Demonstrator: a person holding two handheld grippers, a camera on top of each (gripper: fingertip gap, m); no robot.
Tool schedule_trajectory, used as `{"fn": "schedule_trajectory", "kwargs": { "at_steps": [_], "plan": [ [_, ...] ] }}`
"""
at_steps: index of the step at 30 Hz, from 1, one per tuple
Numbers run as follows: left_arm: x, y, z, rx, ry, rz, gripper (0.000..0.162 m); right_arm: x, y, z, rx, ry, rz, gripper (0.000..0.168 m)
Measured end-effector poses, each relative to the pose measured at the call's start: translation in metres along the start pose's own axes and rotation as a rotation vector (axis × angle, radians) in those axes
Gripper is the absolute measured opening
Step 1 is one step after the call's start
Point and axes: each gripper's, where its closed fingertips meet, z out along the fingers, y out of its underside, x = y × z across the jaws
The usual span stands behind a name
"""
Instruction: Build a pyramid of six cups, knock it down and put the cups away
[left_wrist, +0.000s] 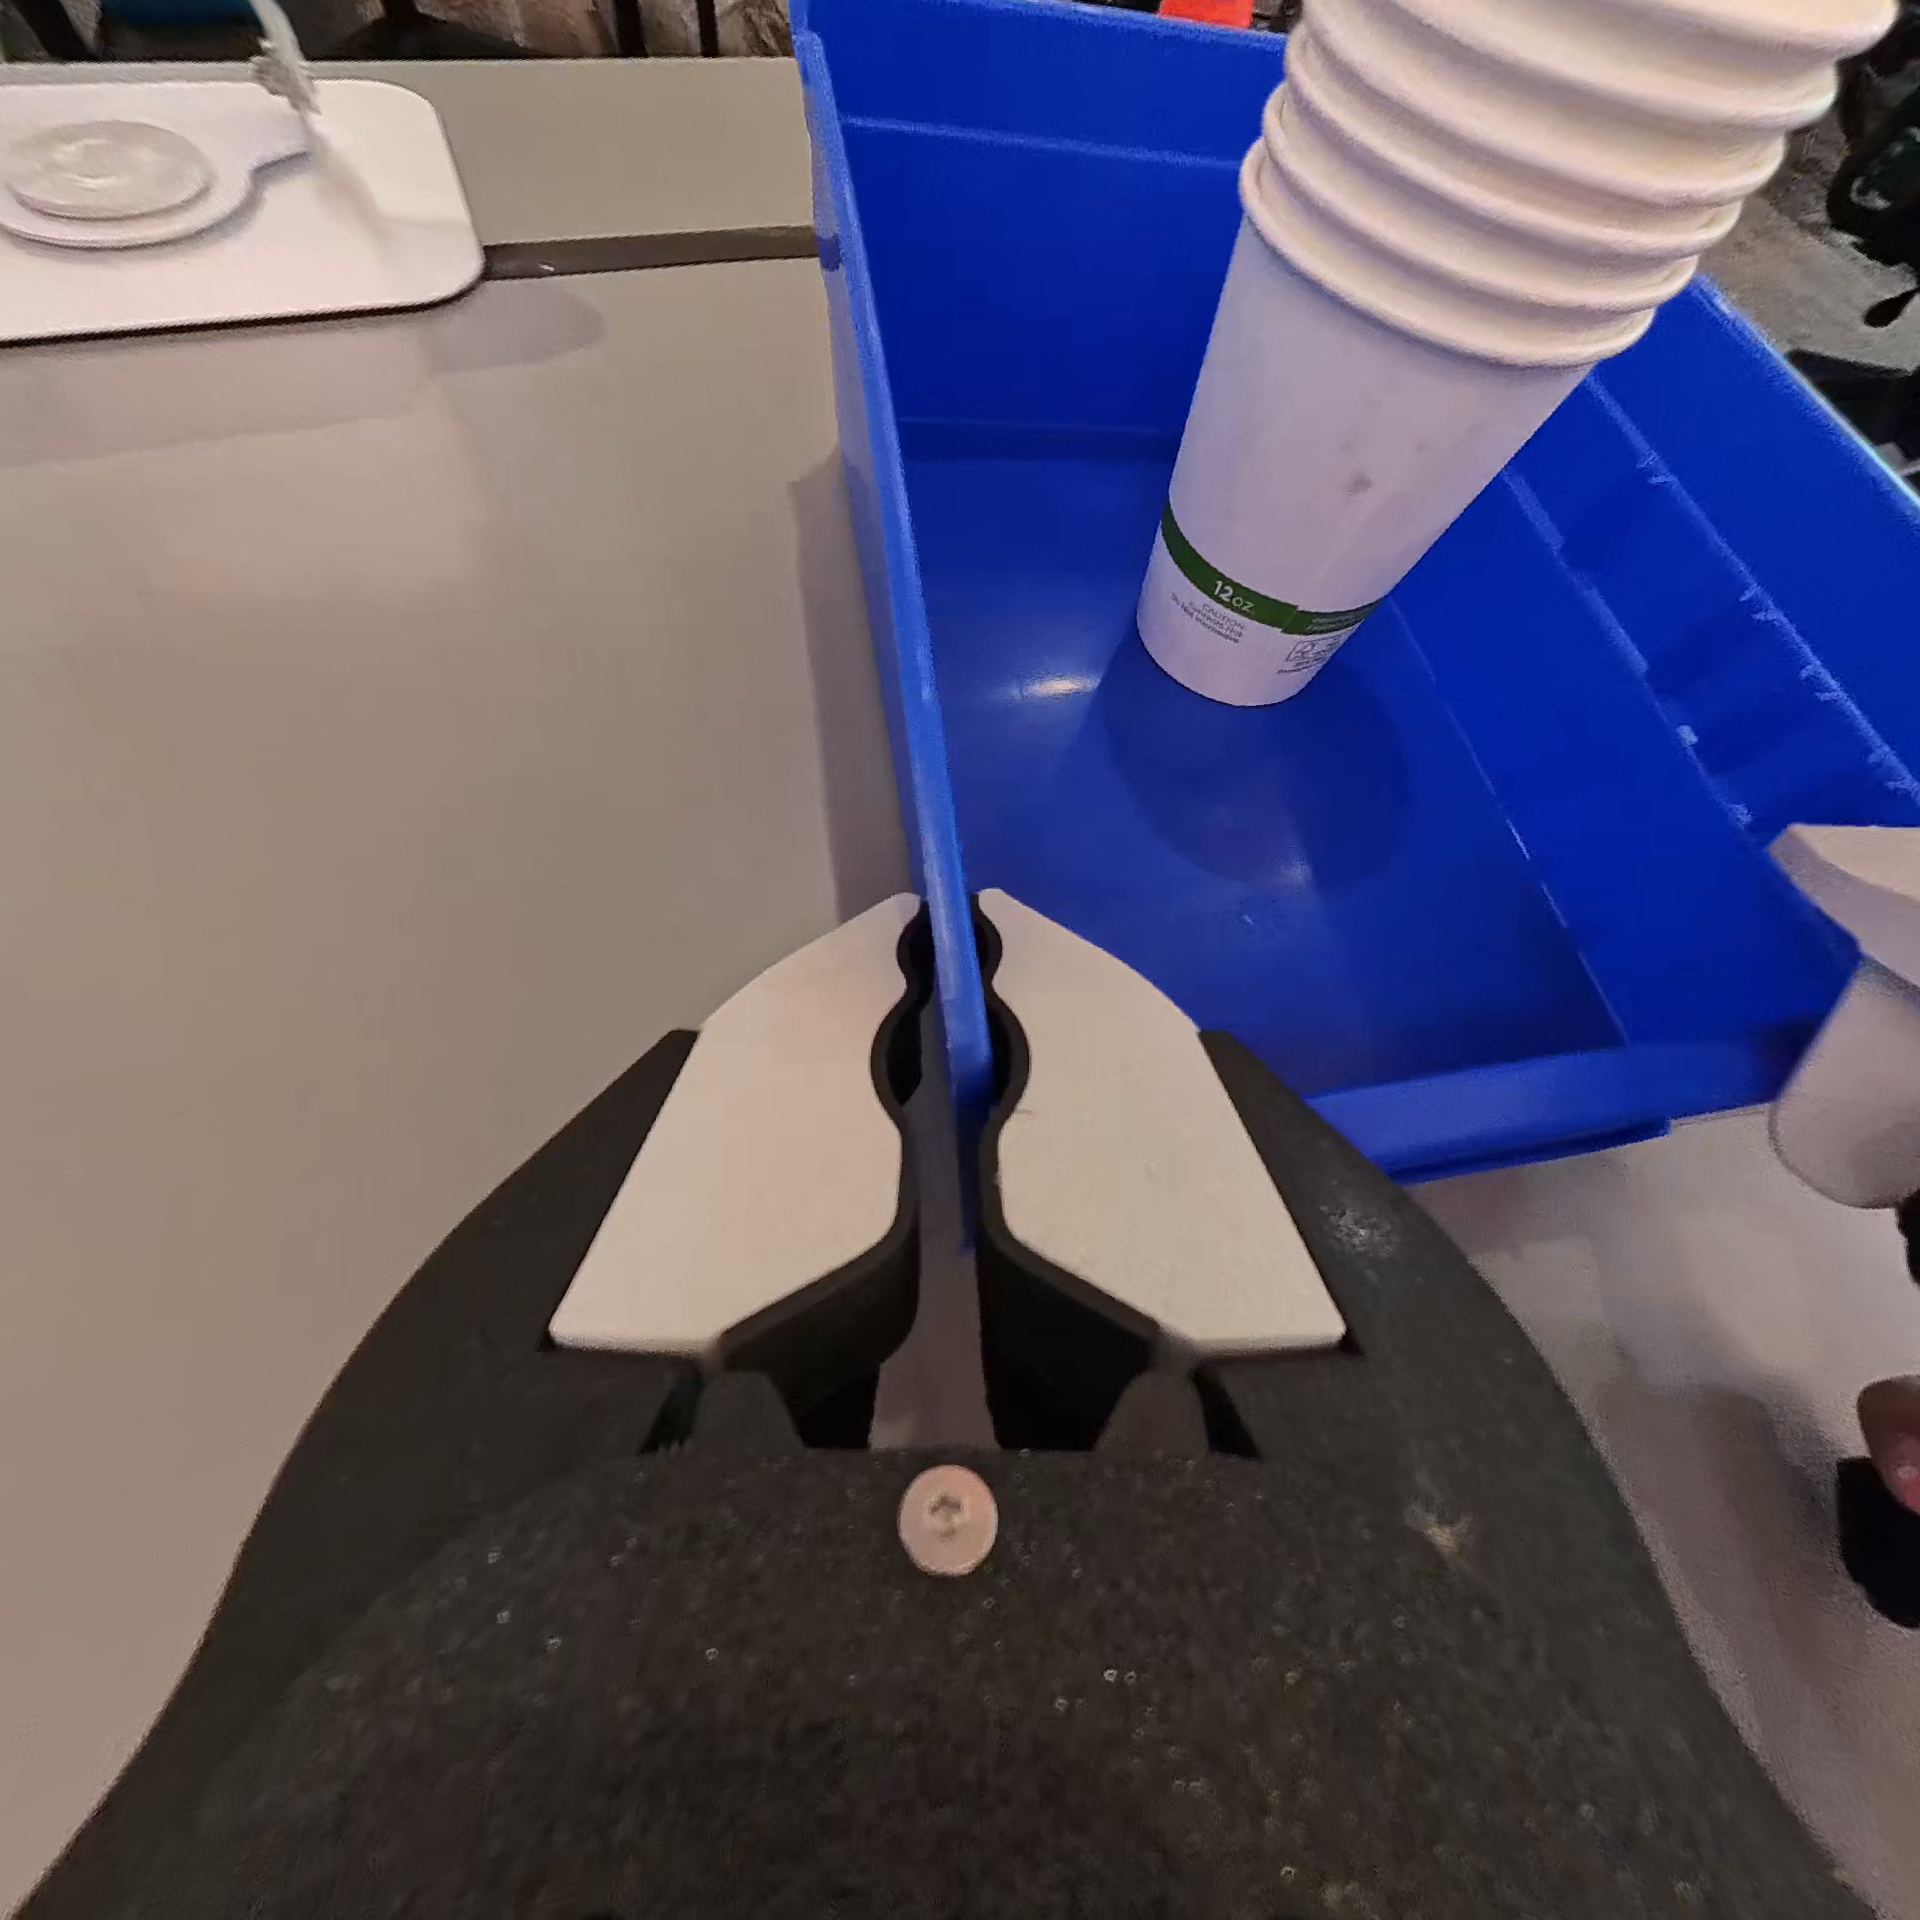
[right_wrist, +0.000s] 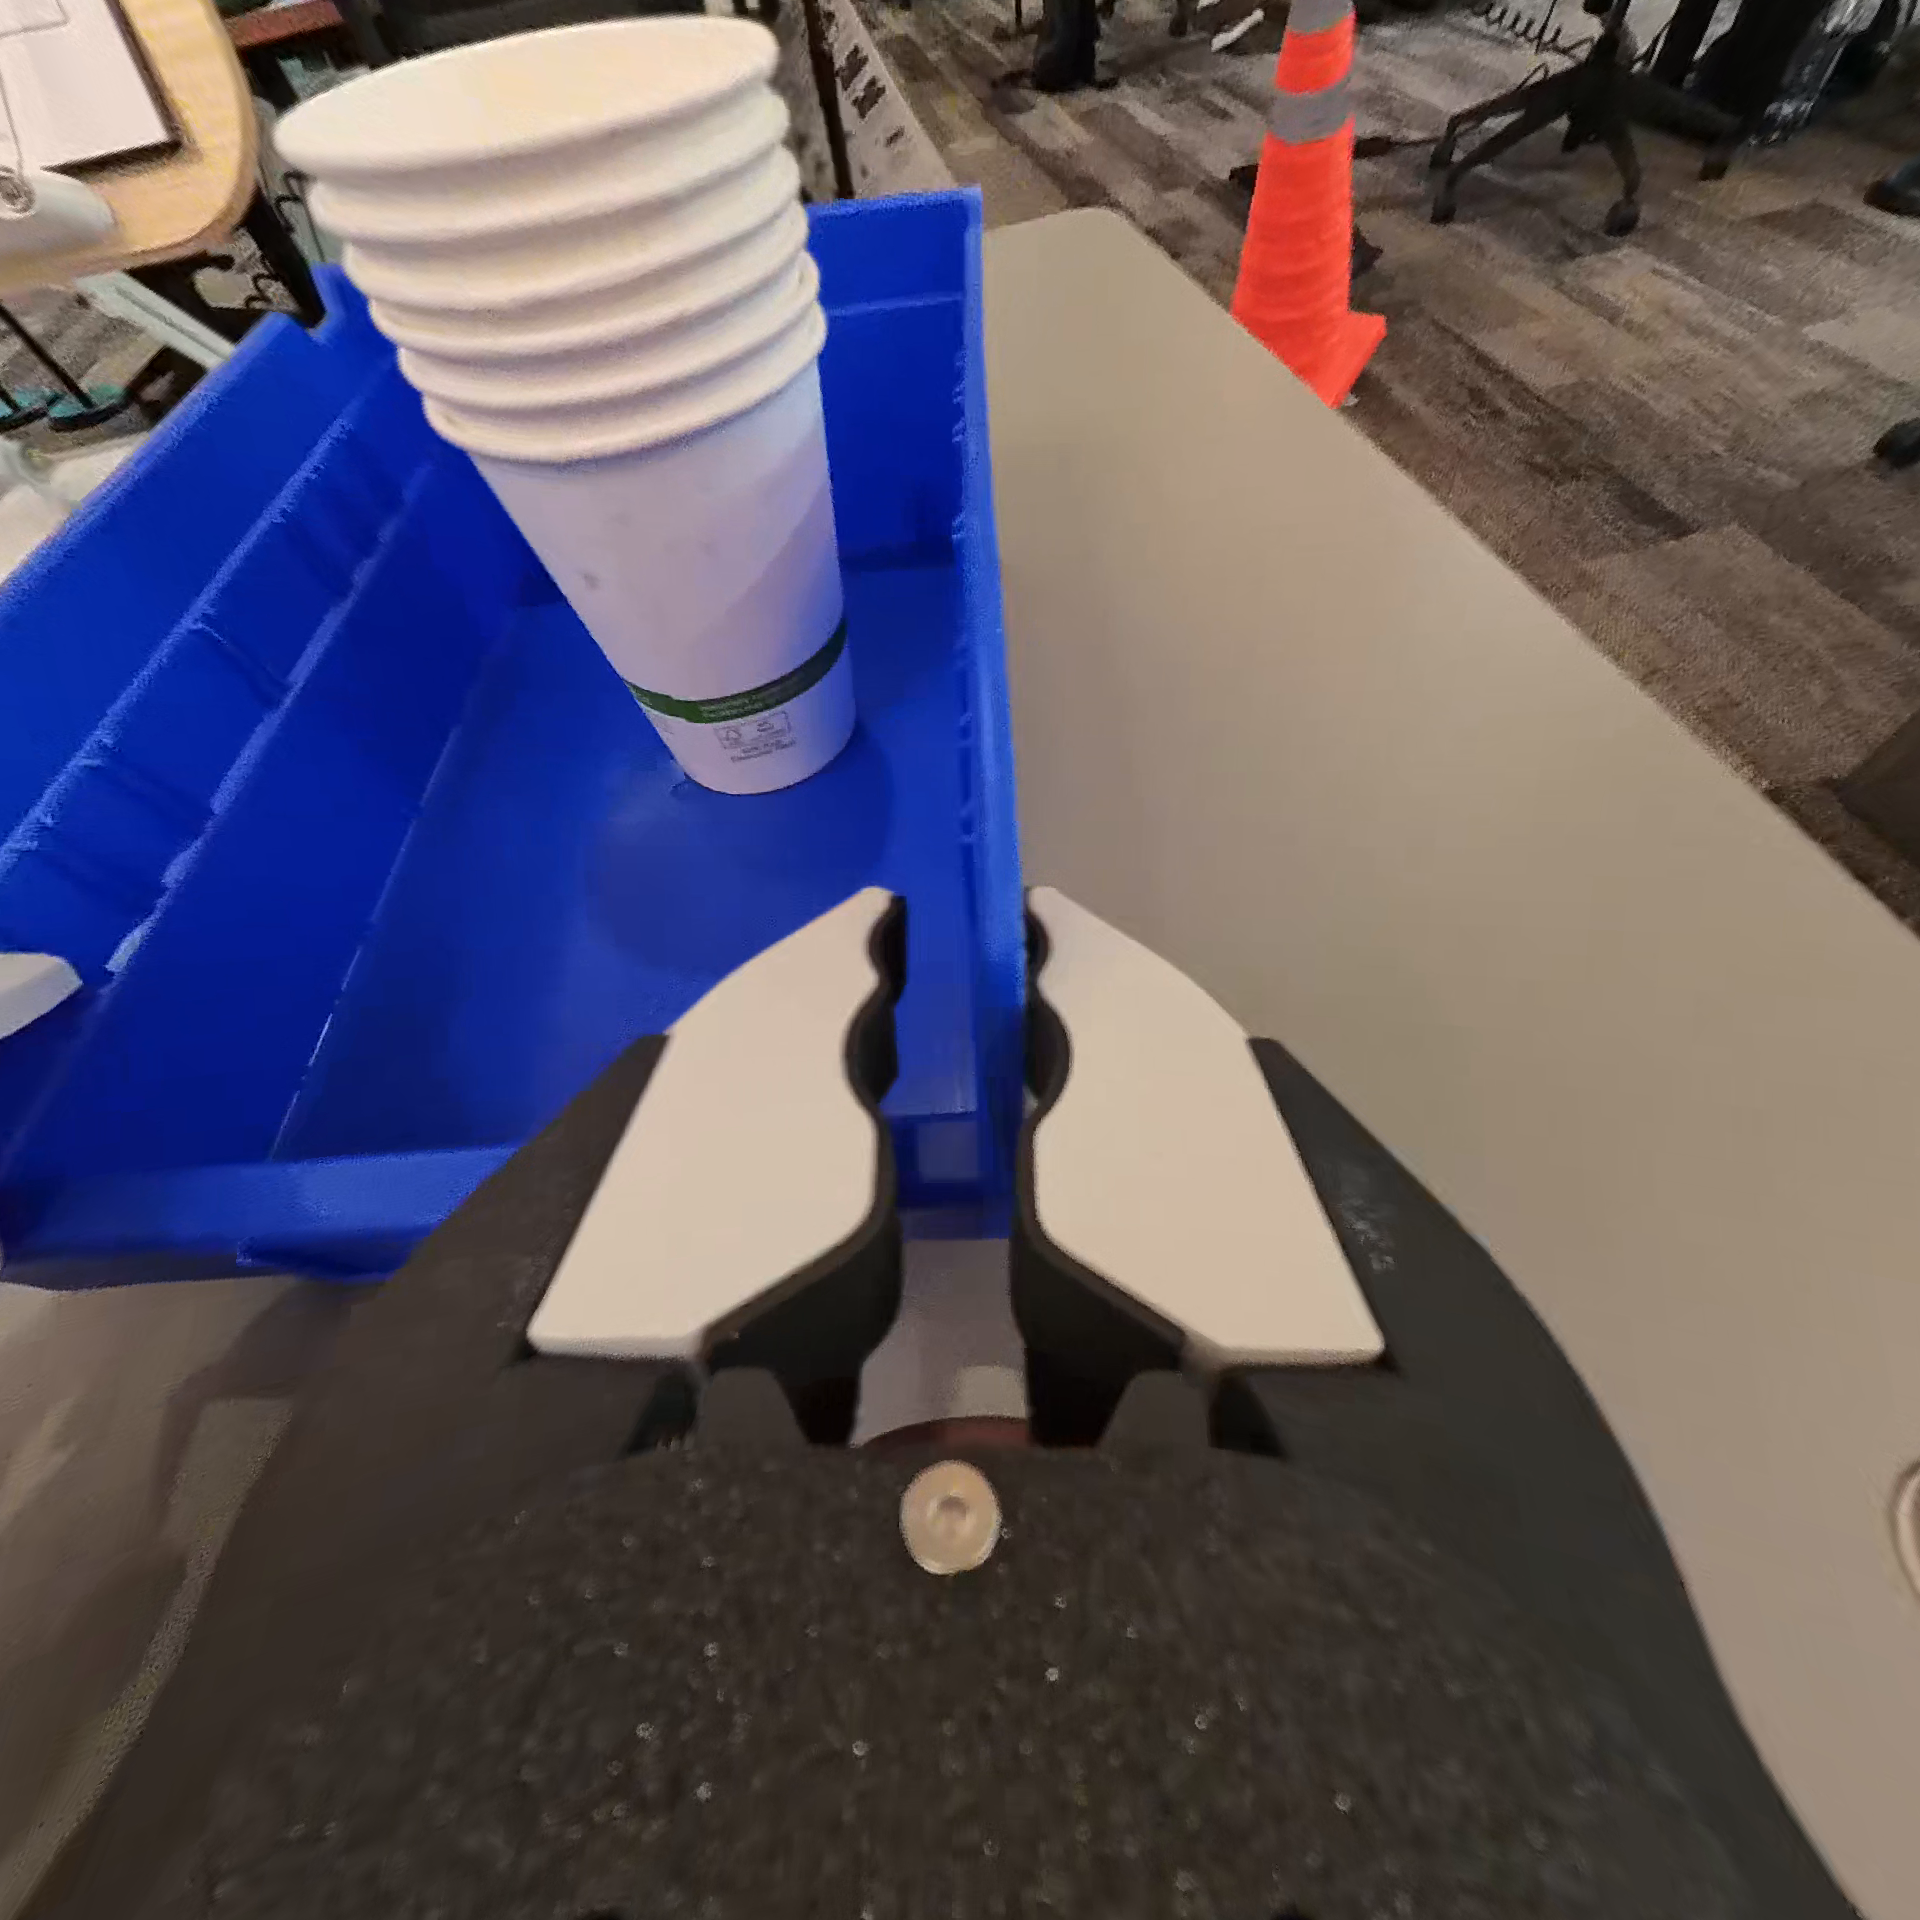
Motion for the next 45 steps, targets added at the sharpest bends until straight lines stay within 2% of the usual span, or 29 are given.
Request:
{"fn": "schedule_trajectory", "kwargs": {
  "at_steps": [1, 2, 5, 10, 15, 19, 22, 23, 24, 26, 27, 29, 31, 33, 35, 37, 40, 43, 45],
  "plan": [
    [-0.008, 0.000, -0.003, 0.004, -0.016, 0.001, 0.004, -0.005, 0.002, -0.001, -0.014, -0.011, 0.025, 0.005],
    [-0.016, 0.000, -0.008, 0.007, -0.025, 0.000, 0.004, -0.014, 0.003, -0.002, -0.022, -0.032, 0.031, 0.003],
    [-0.051, -0.002, -0.029, 0.030, -0.066, 0.008, 0.003, -0.056, 0.003, -0.011, -0.008, -0.050, 0.010, 0.003],
    [-0.142, -0.012, -0.076, 0.097, -0.182, -0.025, 0.003, -0.159, -0.005, -0.015, 0.041, -0.153, -0.061, 0.003],
    [-0.228, 0.005, -0.106, 0.075, -0.270, -0.080, 0.003, -0.247, 0.018, -0.010, -0.006, -0.235, -0.111, 0.003],
    [-0.267, 0.027, -0.117, 0.032, -0.297, -0.124, 0.003, -0.283, 0.039, -0.008, -0.056, -0.257, -0.129, 0.002],
    [-0.276, 0.034, -0.116, 0.054, -0.276, -0.135, 0.004, -0.289, 0.044, -0.011, -0.007, -0.257, -0.106, 0.003],
    [-0.273, 0.034, -0.115, 0.061, -0.252, -0.132, 0.009, -0.289, 0.043, -0.013, 0.018, -0.262, -0.110, 0.004],
    [-0.265, 0.036, -0.114, 0.050, -0.201, -0.126, 0.025, -0.290, 0.042, -0.016, 0.032, -0.270, -0.123, 0.009],
    [-0.249, 0.039, -0.122, 0.026, -0.098, -0.113, 0.081, -0.288, 0.040, -0.027, 0.064, -0.293, -0.161, 0.031],
    [-0.242, 0.039, -0.134, 0.038, -0.041, -0.116, 0.093, -0.287, 0.037, -0.038, 0.095, -0.316, -0.182, 0.036],
    [-0.235, 0.037, -0.170, 0.111, 0.085, -0.148, 0.092, -0.283, 0.028, -0.064, 0.180, -0.379, -0.211, 0.048],
    [-0.258, 0.041, -0.208, 0.165, 0.095, -0.172, 0.093, -0.294, 0.022, -0.094, 0.255, -0.521, -0.188, 0.055],
    [-0.306, 0.044, -0.240, 0.226, 0.044, -0.219, 0.083, -0.313, 0.017, -0.119, 0.290, -0.628, -0.141, 0.056],
    [-0.379, 0.055, -0.254, 0.216, -0.111, -0.240, 0.084, -0.344, 0.020, -0.140, 0.311, -0.725, -0.184, 0.057],
    [-0.446, 0.070, -0.254, 0.157, -0.242, -0.247, 0.082, -0.377, 0.040, -0.155, 0.269, -0.798, -0.261, 0.057],
    [-0.506, 0.079, -0.236, 0.084, -0.300, -0.266, 0.072, -0.417, 0.088, -0.169, 0.149, -0.893, -0.317, 0.058],
    [-0.533, 0.071, -0.218, 0.064, -0.322, -0.268, 0.063, -0.441, 0.130, -0.175, 0.038, -0.917, -0.380, 0.059],
    [-0.536, 0.061, -0.214, 0.081, -0.310, -0.264, 0.045, -0.450, 0.145, -0.174, 0.002, -0.887, -0.445, 0.059]
  ]
}}
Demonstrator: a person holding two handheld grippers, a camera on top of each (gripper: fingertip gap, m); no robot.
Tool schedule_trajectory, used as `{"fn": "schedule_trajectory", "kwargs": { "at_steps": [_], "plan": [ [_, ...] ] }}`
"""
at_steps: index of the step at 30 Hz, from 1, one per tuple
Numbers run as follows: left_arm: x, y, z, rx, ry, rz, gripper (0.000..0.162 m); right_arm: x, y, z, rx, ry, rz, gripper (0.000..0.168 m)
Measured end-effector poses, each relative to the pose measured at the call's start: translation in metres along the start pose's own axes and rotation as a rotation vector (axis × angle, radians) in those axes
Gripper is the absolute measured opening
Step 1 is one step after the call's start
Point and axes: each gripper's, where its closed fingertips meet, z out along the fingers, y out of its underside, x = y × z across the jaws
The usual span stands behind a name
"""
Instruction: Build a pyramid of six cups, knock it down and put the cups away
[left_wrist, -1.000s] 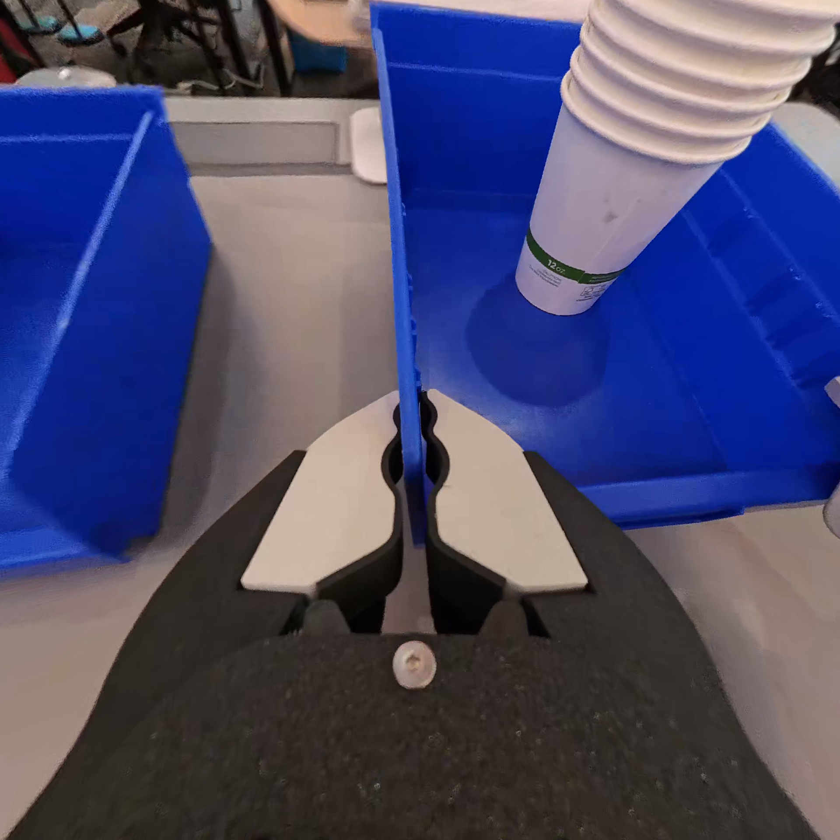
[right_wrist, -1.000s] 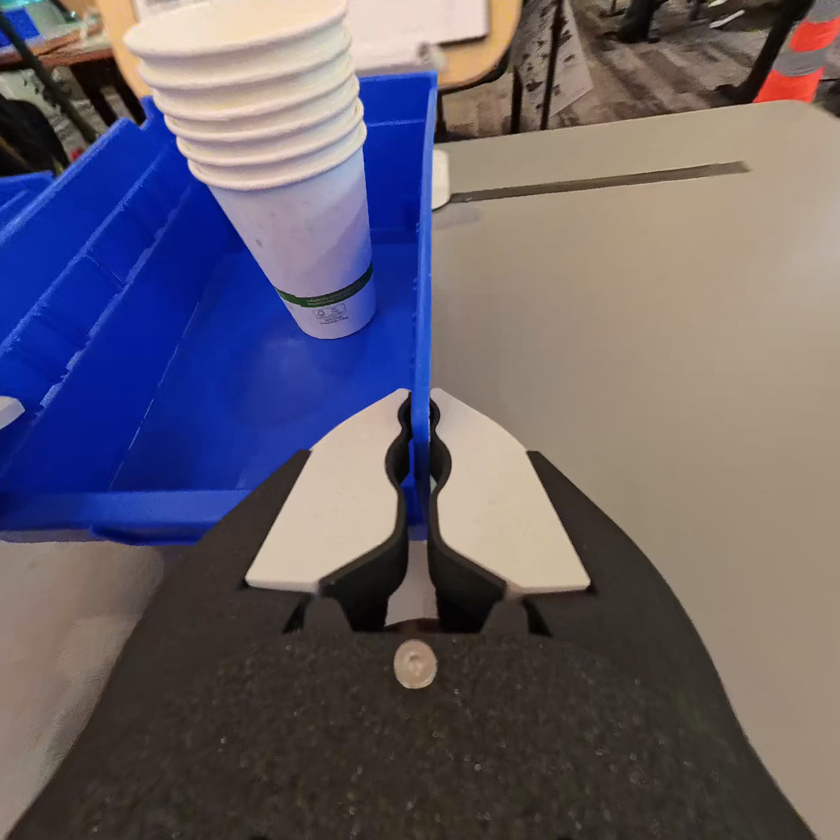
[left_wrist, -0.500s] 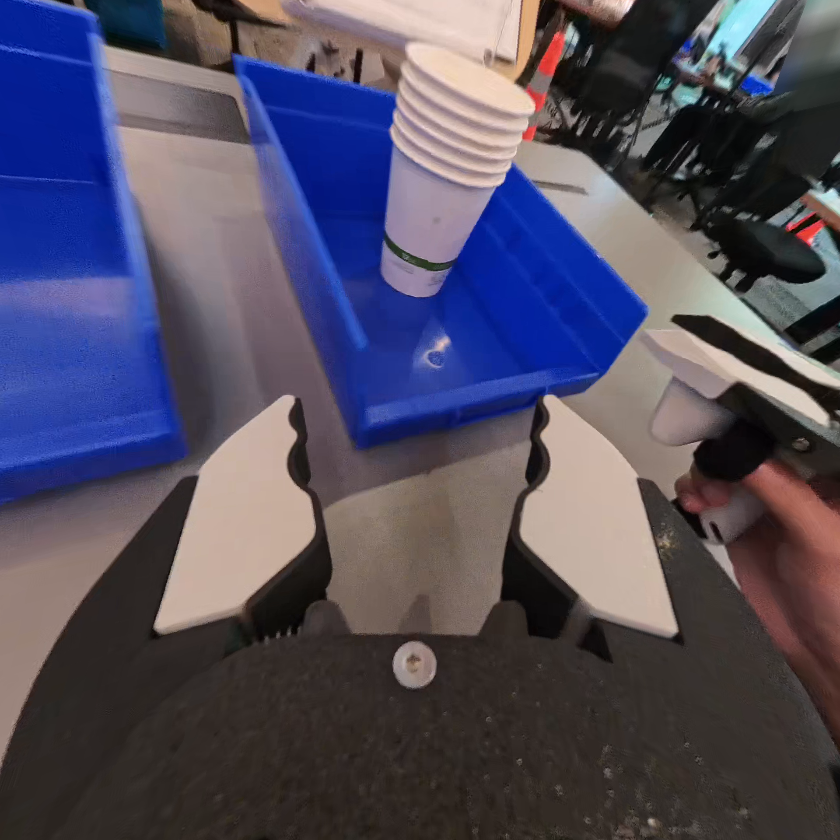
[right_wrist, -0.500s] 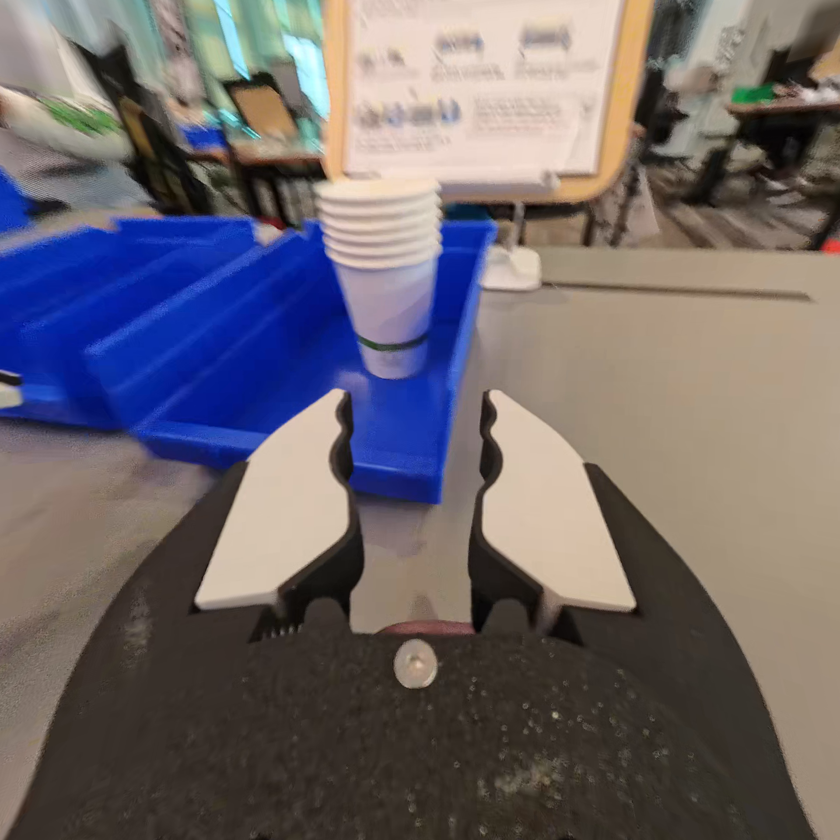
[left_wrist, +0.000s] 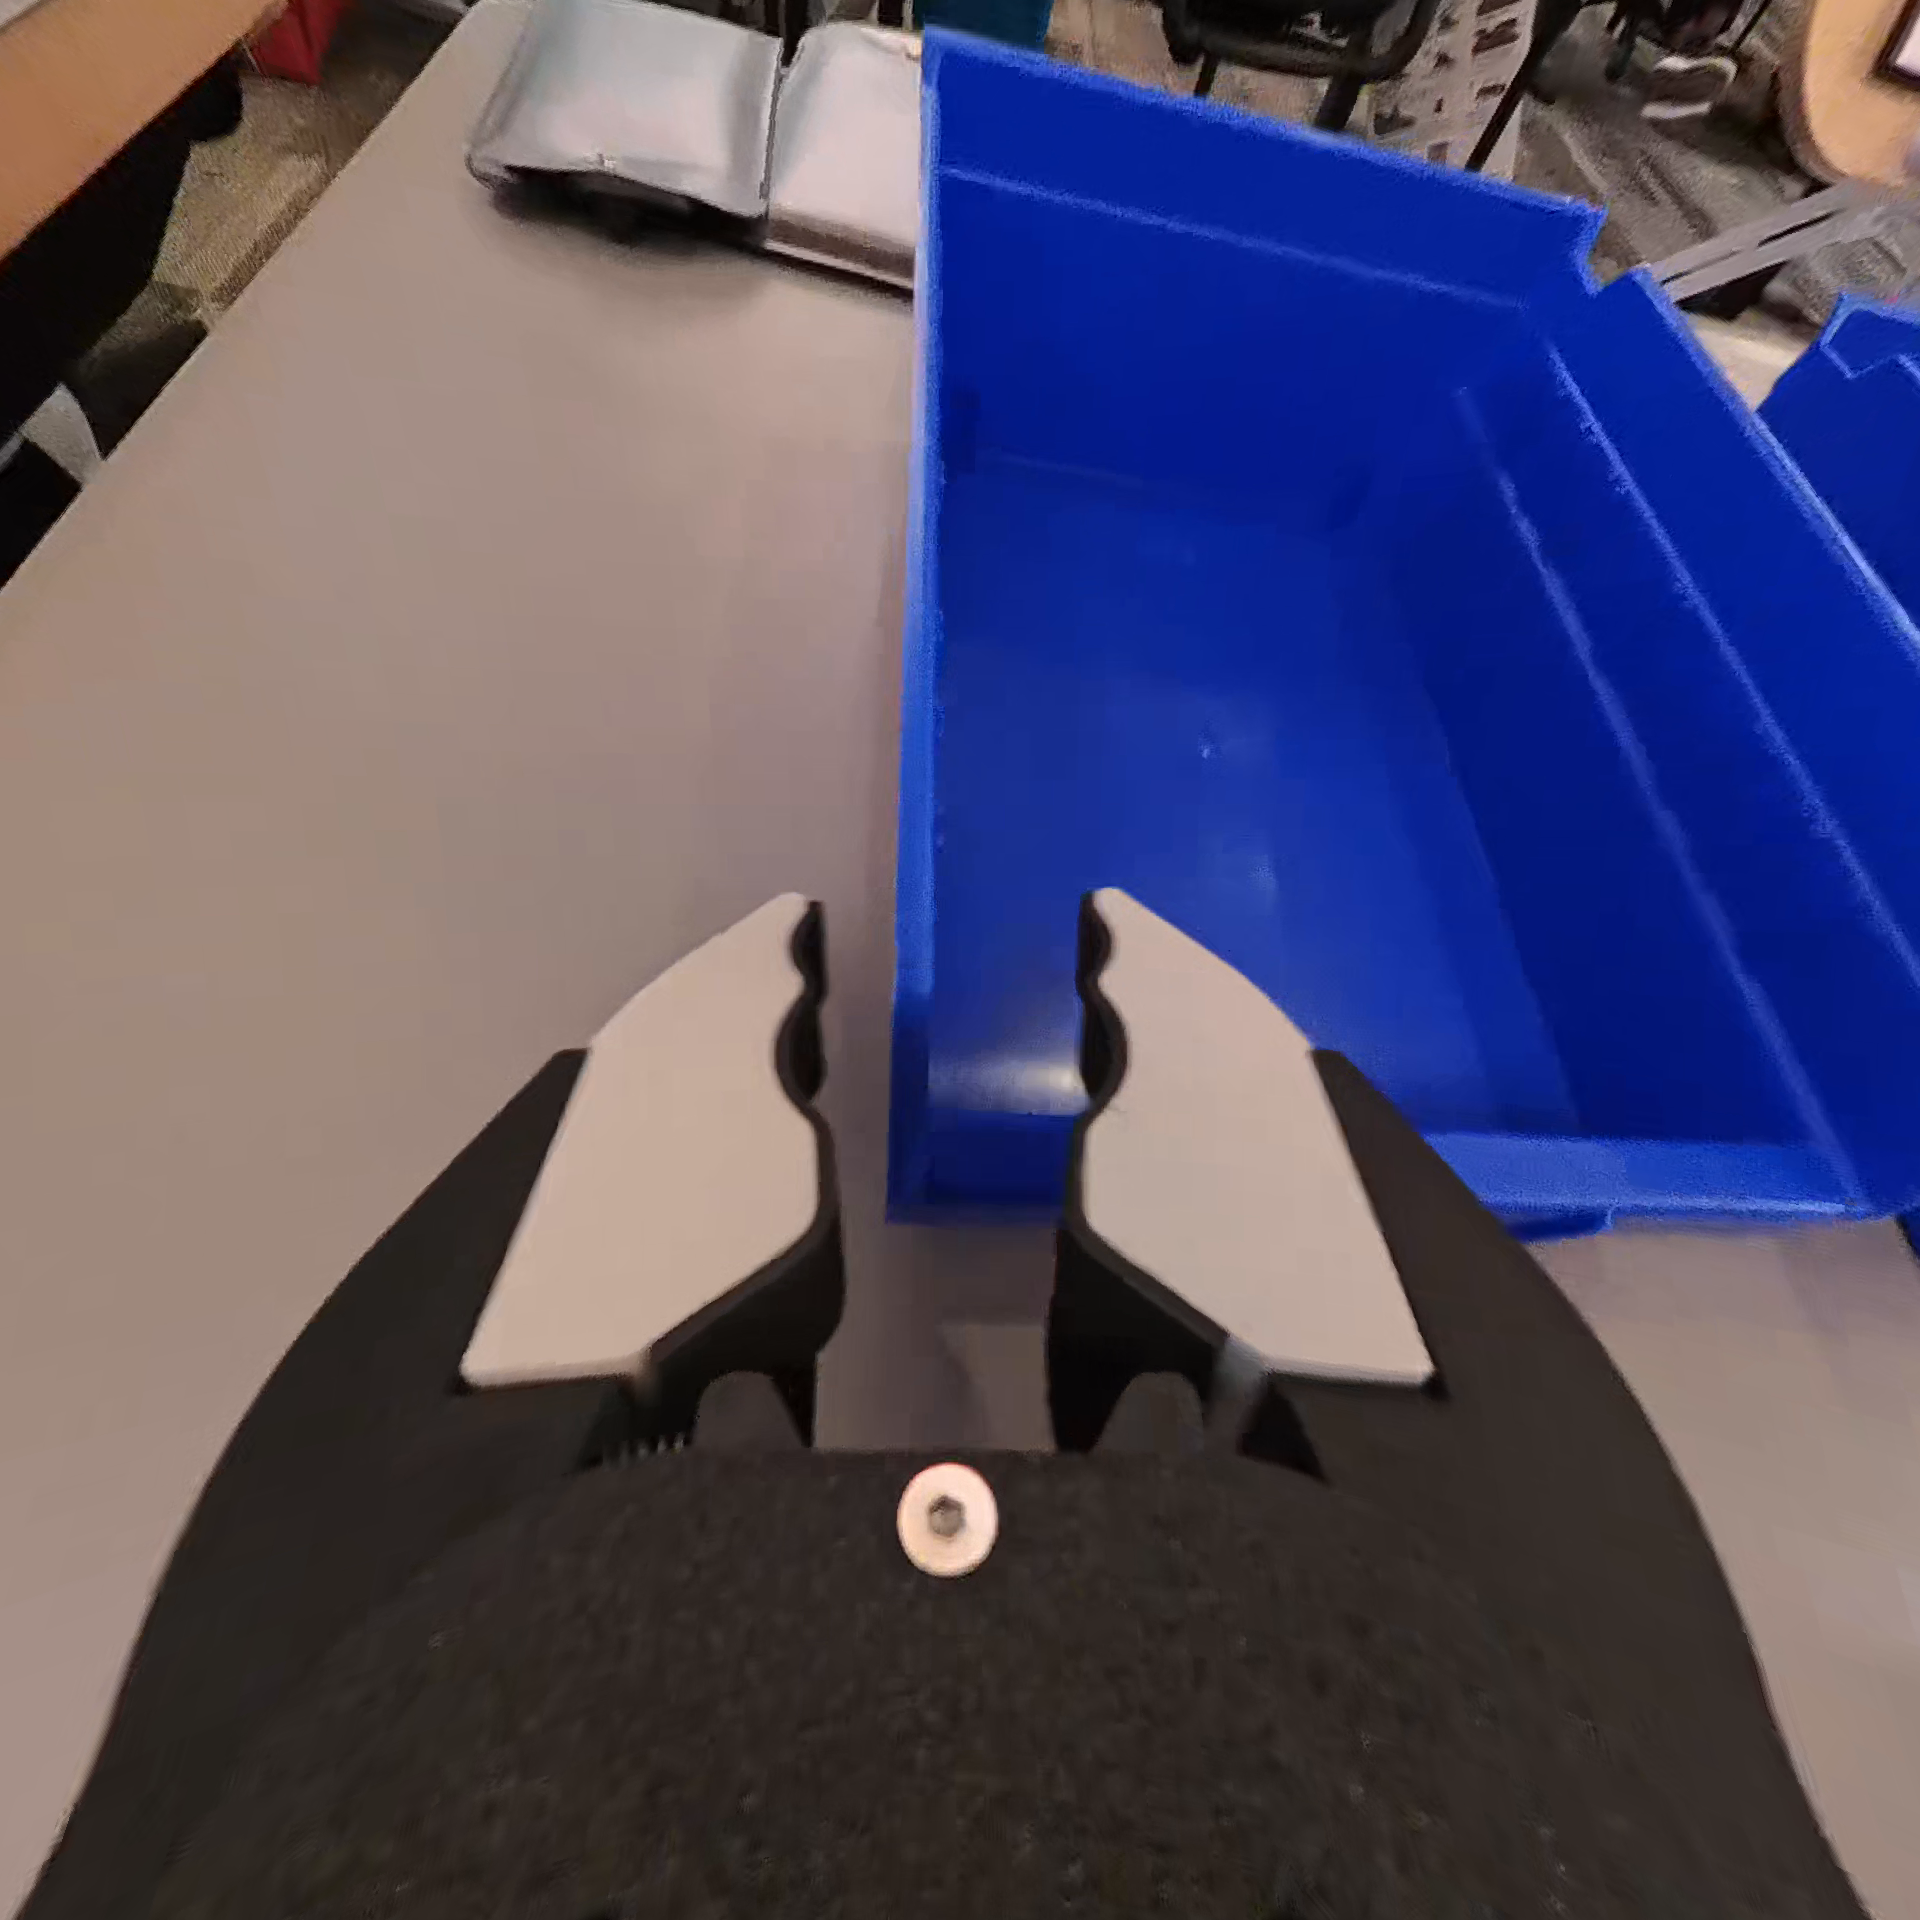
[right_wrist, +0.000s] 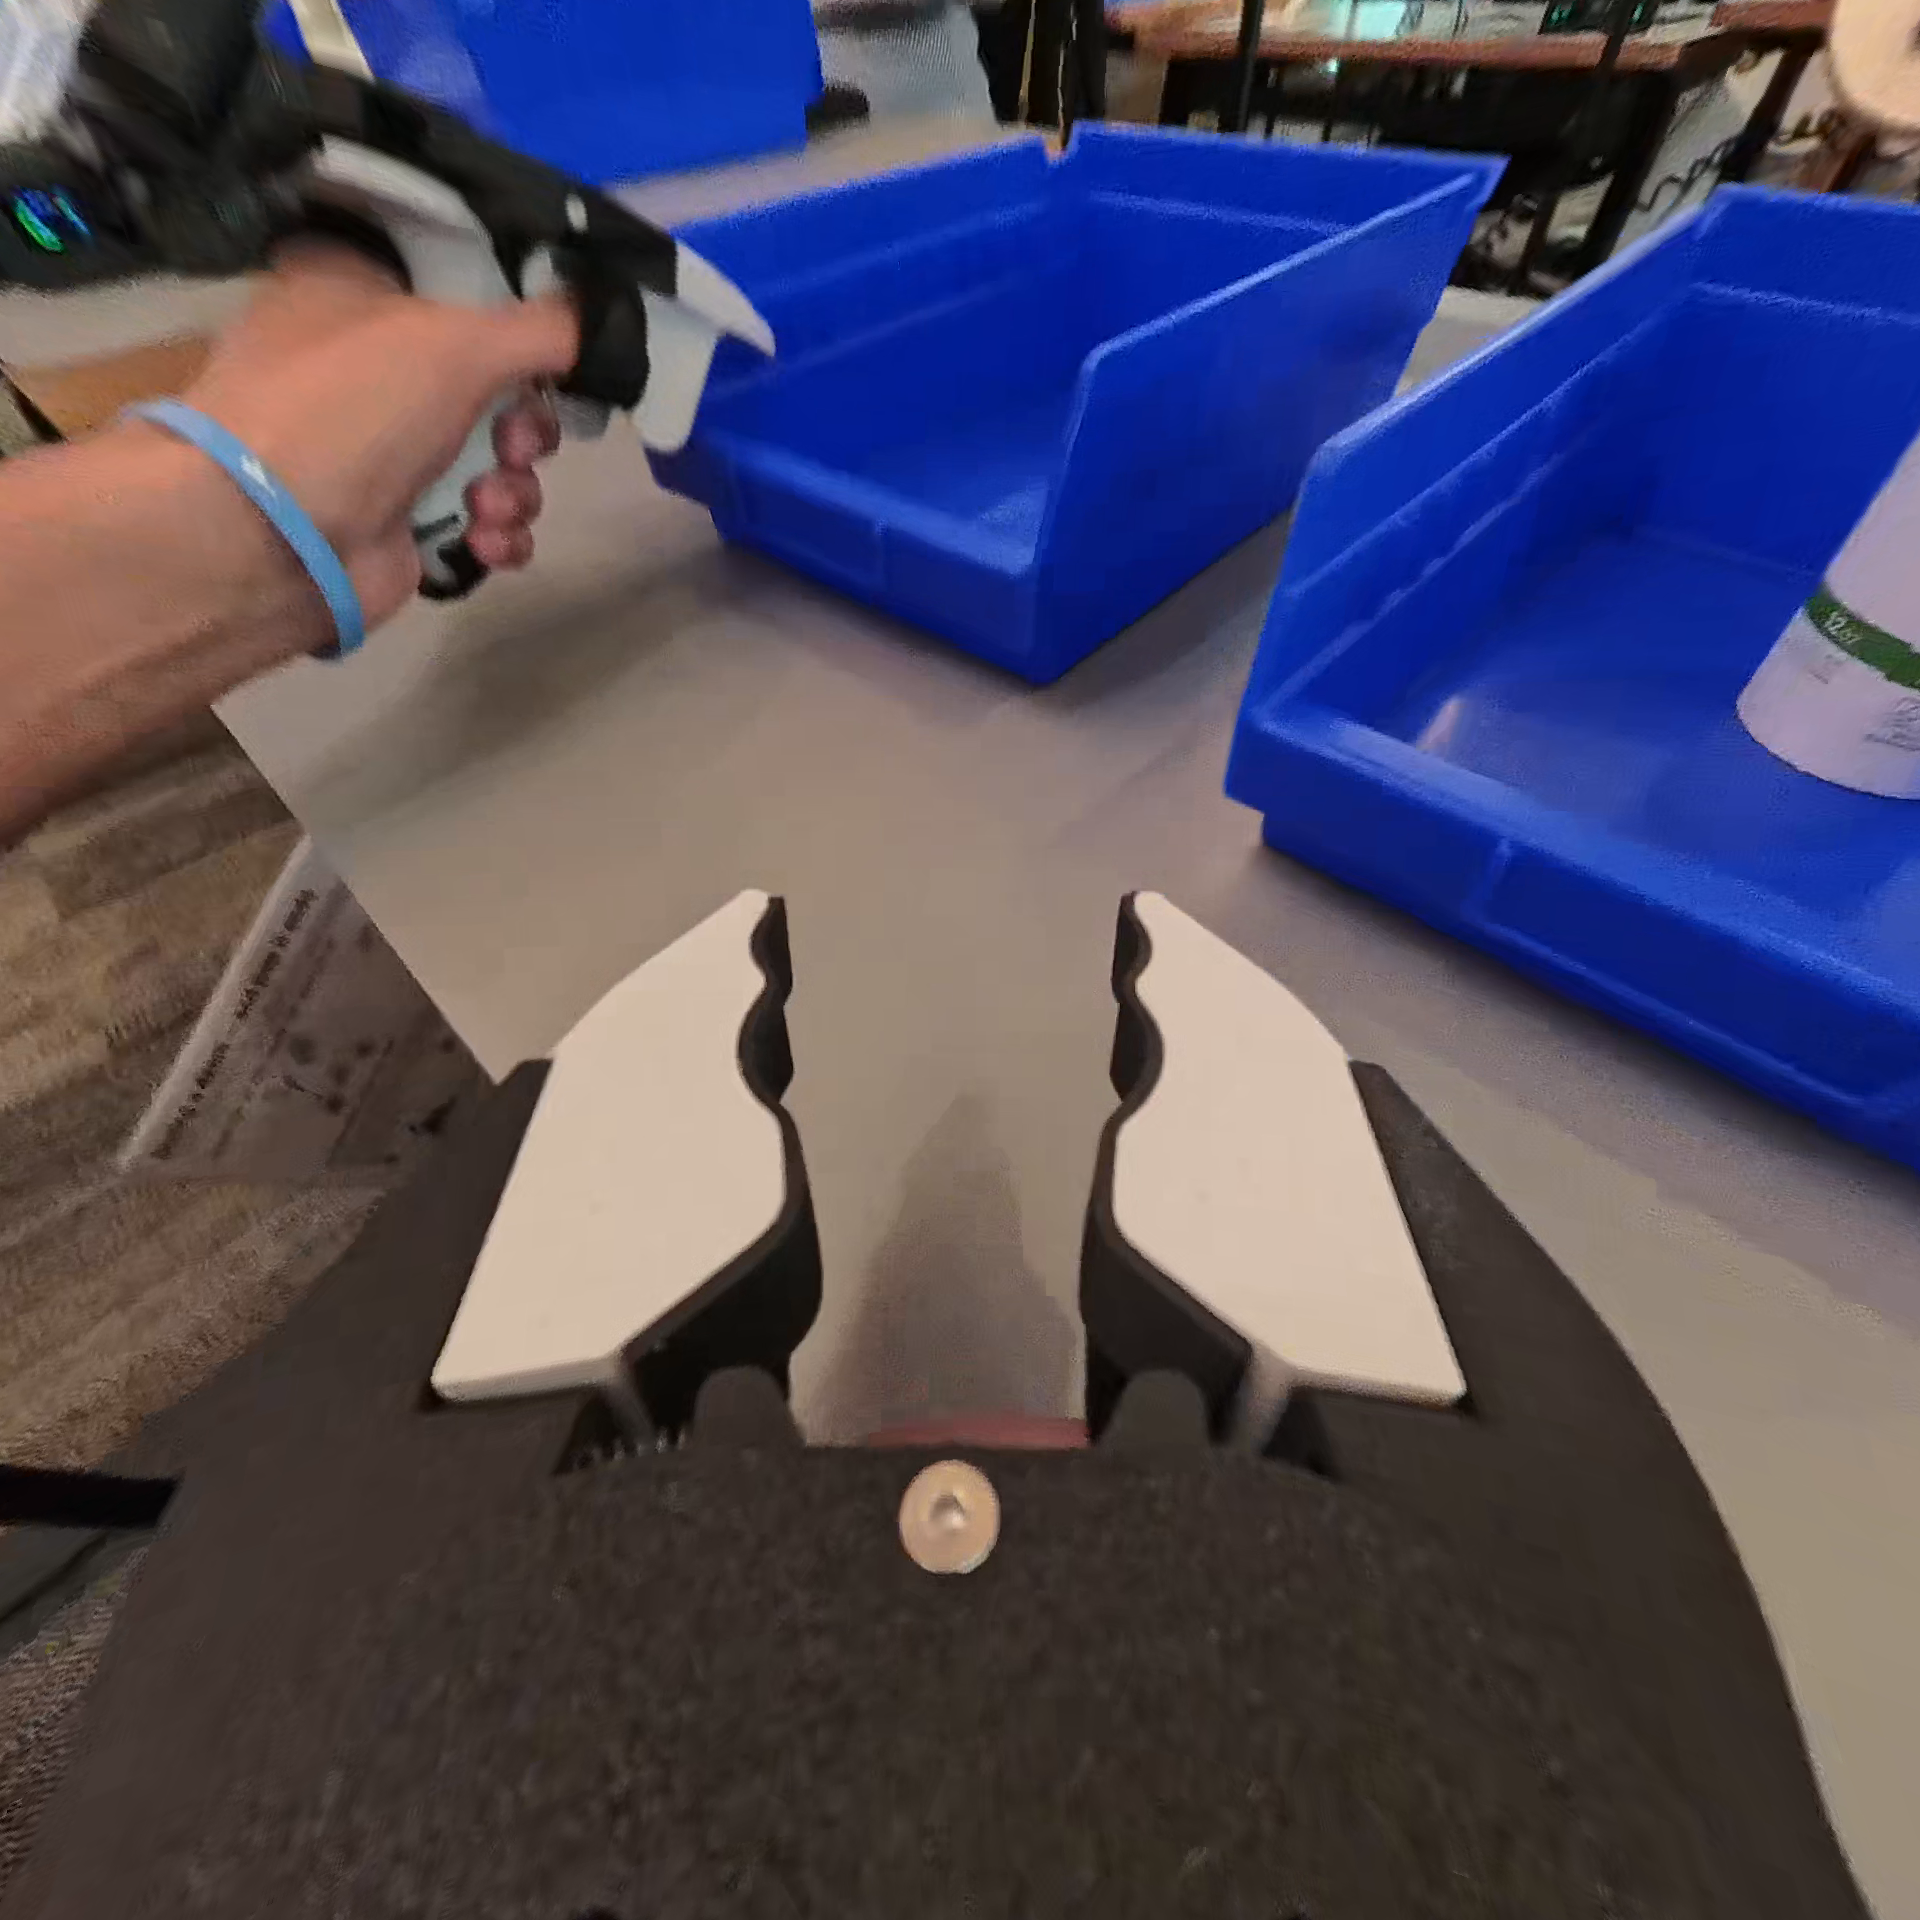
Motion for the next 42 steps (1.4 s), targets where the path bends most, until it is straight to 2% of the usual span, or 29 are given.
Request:
{"fn": "schedule_trajectory", "kwargs": {
  "at_steps": [2, 5, 8, 13, 15, 16, 18, 19, 22, 25, 28, 30, 32, 34, 37, 40, 42],
  "plan": [
    [-0.004, 0.000, -0.001, 0.003, -0.035, 0.005, 0.005, -0.003, 0.002, 0.010, -0.040, 0.038, -0.013, 0.058],
    [-0.002, 0.012, -0.019, -0.007, -0.083, 0.017, 0.003, -0.010, -0.004, 0.028, -0.084, 0.043, 0.009, 0.059],
    [0.001, 0.035, -0.056, -0.019, -0.166, 0.017, 0.002, -0.005, -0.018, 0.047, -0.082, 0.082, -0.006, 0.058],
    [0.015, 0.072, -0.116, -0.021, -0.188, -0.052, 0.003, -0.013, -0.032, 0.073, -0.094, 0.059, 0.056, 0.057],
    [0.018, 0.082, -0.132, -0.010, -0.199, -0.052, 0.003, -0.009, -0.029, 0.079, -0.108, 0.110, 0.056, 0.046],
    [0.019, 0.086, -0.139, -0.004, -0.206, -0.052, 0.003, -0.015, -0.027, 0.083, -0.121, 0.079, 0.060, 0.042],
    [0.022, 0.091, -0.147, 0.003, -0.227, -0.039, 0.003, -0.017, -0.028, 0.081, -0.140, 0.084, 0.093, 0.019],
    [0.021, 0.091, -0.152, 0.006, -0.264, -0.016, 0.002, -0.015, -0.032, 0.077, -0.147, 0.117, 0.058, 0.008],
    [0.031, 0.075, -0.171, 0.075, -0.281, 0.006, 0.003, -0.013, -0.054, 0.062, -0.129, 0.140, 0.048, 0.005],
    [0.057, 0.045, -0.189, 0.171, -0.252, 0.032, 0.003, 0.002, -0.097, 0.030, -0.002, 0.196, -0.002, 0.005],
    [0.110, -0.002, -0.198, 0.294, -0.185, 0.059, 0.003, 0.041, -0.141, -0.021, 0.123, 0.297, -0.033, 0.005],
    [0.163, -0.041, -0.196, 0.373, -0.120, 0.097, 0.003, 0.084, -0.164, -0.062, 0.189, 0.376, -0.020, 0.005],
    [0.229, -0.071, -0.182, 0.390, -0.042, 0.140, 0.003, 0.138, -0.176, -0.108, 0.229, 0.492, -0.037, 0.005],
    [0.300, -0.087, -0.161, 0.393, 0.040, 0.184, 0.002, 0.195, -0.175, -0.154, 0.228, 0.595, -0.018, 0.005],
    [0.405, -0.080, -0.120, 0.345, 0.156, 0.200, 0.003, 0.278, -0.144, -0.214, 0.164, 0.729, 0.055, 0.005],
    [0.492, -0.047, -0.075, 0.273, 0.200, 0.233, 0.002, 0.355, -0.096, -0.251, 0.061, 0.779, 0.135, 0.004],
    [0.535, -0.020, -0.047, 0.227, 0.218, 0.246, 0.002, 0.394, -0.055, -0.266, -0.005, 0.767, 0.142, 0.005]
  ]
}}
